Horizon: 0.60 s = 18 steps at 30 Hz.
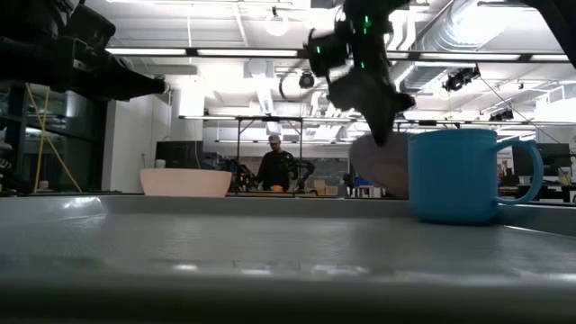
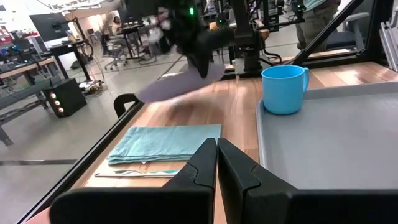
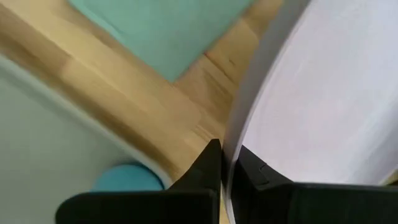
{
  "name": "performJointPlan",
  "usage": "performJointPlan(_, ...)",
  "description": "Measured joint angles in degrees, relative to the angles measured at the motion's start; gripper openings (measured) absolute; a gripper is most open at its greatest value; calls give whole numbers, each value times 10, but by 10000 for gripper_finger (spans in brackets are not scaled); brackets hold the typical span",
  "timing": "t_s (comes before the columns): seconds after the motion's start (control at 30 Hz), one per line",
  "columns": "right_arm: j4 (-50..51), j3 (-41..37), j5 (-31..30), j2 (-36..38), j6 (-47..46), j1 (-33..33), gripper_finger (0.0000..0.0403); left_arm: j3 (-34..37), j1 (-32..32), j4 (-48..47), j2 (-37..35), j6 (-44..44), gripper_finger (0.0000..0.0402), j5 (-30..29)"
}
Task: Set up tray
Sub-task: Put the purple plate on the gray tray to the bottom of the blue mug
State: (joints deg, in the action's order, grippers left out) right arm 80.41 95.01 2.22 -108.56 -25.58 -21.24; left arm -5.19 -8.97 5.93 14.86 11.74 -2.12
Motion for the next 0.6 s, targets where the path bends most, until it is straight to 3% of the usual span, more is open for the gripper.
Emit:
performJointPlan(0.3, 70, 193, -19, 6, -30, 53, 1, 0, 0, 0, 0, 0, 46, 0)
performJointPlan(0.6, -1, 356, 13, 7, -104, 159, 1, 0, 0, 0, 0, 0, 46, 0)
